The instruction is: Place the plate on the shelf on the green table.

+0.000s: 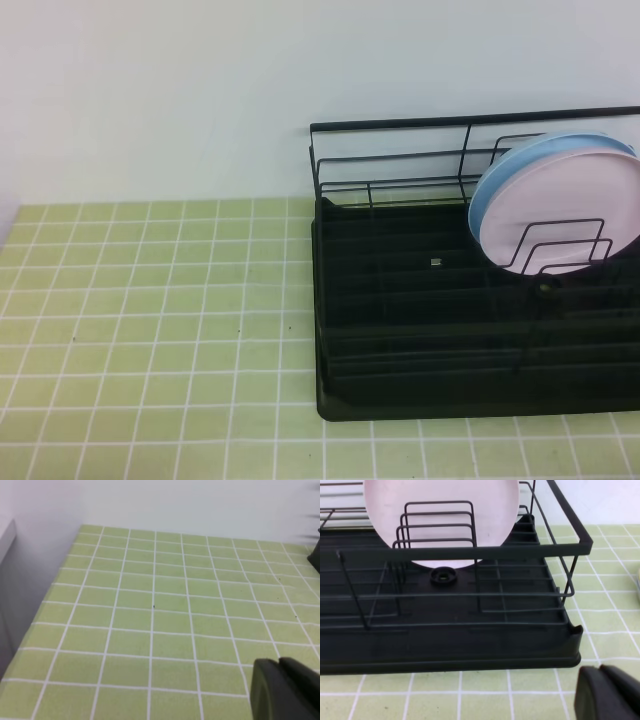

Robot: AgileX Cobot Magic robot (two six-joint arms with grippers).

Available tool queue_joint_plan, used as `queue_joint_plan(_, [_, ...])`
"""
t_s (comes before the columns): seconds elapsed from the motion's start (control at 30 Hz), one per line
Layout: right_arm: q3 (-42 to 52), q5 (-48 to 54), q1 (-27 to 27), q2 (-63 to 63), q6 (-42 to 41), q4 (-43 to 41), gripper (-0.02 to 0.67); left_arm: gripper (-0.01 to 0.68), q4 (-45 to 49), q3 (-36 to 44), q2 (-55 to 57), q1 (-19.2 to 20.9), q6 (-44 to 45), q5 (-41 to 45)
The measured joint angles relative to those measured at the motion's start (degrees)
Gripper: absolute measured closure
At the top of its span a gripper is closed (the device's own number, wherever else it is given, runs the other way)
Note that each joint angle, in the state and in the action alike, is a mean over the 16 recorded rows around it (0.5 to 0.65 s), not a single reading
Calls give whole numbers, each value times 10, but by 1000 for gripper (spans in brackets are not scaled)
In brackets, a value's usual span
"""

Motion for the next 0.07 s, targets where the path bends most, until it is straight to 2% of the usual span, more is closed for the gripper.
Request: queue_joint_plan(0.07, [0,0,0,0,0,0,651,675,0,0,0,0,0,0])
